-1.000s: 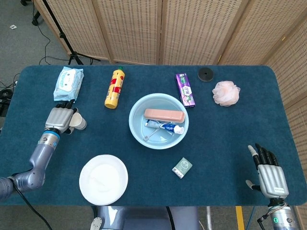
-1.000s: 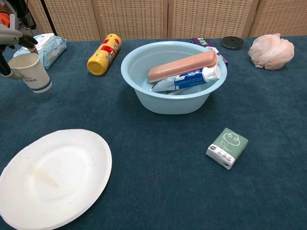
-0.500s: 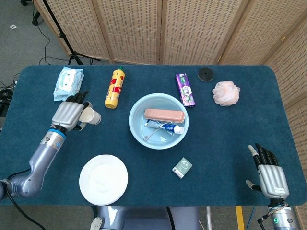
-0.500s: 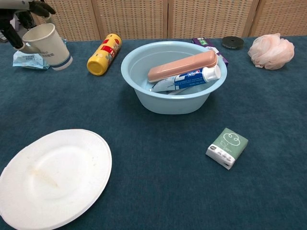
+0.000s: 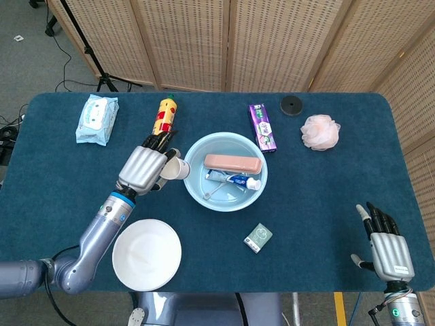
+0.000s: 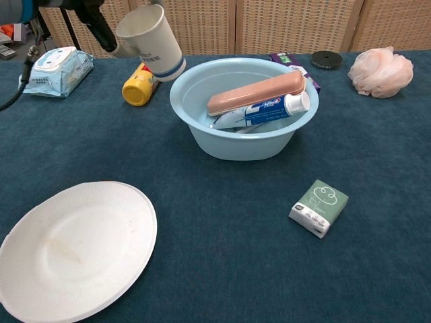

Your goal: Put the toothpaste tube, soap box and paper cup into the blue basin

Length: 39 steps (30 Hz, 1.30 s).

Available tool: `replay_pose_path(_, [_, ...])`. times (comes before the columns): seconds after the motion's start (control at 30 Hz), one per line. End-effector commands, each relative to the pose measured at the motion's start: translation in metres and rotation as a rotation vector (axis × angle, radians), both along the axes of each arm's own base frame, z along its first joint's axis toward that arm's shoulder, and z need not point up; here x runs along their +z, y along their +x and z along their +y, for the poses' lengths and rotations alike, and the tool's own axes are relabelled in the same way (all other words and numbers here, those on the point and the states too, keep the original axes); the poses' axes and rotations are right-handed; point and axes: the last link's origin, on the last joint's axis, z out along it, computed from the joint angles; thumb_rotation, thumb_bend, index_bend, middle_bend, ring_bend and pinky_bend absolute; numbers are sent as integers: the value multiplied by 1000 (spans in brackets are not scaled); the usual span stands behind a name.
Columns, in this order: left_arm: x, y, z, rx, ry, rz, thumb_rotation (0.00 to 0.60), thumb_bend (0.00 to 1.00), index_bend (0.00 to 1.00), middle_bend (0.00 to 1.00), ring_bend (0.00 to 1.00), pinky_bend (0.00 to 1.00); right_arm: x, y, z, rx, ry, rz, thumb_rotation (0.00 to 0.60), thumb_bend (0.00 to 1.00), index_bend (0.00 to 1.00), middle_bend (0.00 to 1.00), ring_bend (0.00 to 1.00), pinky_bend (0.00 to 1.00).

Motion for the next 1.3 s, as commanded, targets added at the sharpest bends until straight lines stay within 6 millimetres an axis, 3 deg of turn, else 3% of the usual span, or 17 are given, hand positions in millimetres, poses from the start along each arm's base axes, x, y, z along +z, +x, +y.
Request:
replay_pose_path(0.03, [-16,16,0,-25,8,6,600,329,355,34,49,146,3,0,0,-4,-9,-9,600,131,0,0,0,75])
replay_pose_path(0.83, [-97,58,23,-5,7,-4,600,322,352,33,50,146,25,-15,-3,-56,-64,-93,600,131,0,0,0,75])
replay_pose_path(0.9, [-102,59,21,-3,-5,-1,600,316,330,19,50,146,25,-16,-3,-58,-66,-95,600,131,0,0,0,75])
replay_pose_path(1.13, [-103,55,18,27,-36,-6,600,277,26,0,0,109,25,-16,-4,-55,-71,-96,600,131,0,0,0,75])
replay_pose_path(1.3, [-94,49,18,32,-23,-17,600,265,0,0,0,41,24,-14,-3,-53,-67,-92,600,131,0,0,0,75])
